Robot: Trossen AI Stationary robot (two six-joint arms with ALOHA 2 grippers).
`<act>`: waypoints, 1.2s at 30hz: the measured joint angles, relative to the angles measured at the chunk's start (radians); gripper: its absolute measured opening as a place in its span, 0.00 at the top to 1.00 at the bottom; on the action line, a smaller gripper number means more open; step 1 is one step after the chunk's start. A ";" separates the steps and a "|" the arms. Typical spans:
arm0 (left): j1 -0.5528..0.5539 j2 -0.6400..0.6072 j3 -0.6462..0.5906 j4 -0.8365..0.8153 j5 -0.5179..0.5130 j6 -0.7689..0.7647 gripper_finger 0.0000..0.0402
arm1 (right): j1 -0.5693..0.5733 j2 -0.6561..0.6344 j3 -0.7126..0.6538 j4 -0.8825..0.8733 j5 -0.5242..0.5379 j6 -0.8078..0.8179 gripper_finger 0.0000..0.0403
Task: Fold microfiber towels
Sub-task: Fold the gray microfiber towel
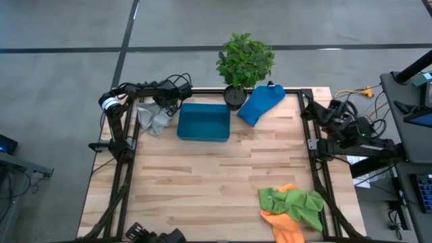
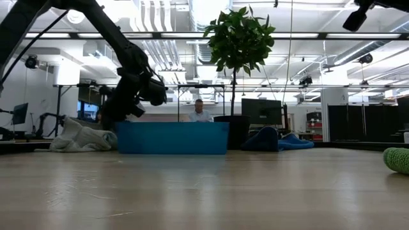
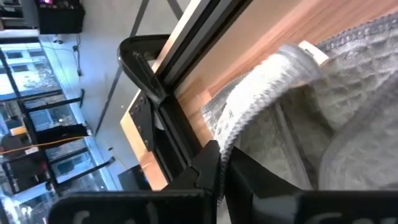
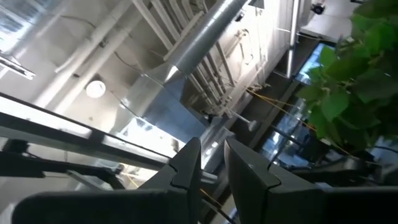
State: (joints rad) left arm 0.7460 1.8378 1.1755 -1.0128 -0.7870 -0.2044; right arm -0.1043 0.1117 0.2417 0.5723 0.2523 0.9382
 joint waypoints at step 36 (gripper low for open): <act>-0.388 -0.042 -0.025 -0.350 0.096 -0.471 1.00 | 0.002 0.256 0.000 0.192 -0.168 0.057 0.83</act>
State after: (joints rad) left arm 0.3578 1.7959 1.1507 -1.3626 -0.6912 -0.6754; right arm -0.1028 0.3680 0.2417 0.7647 0.0840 0.9951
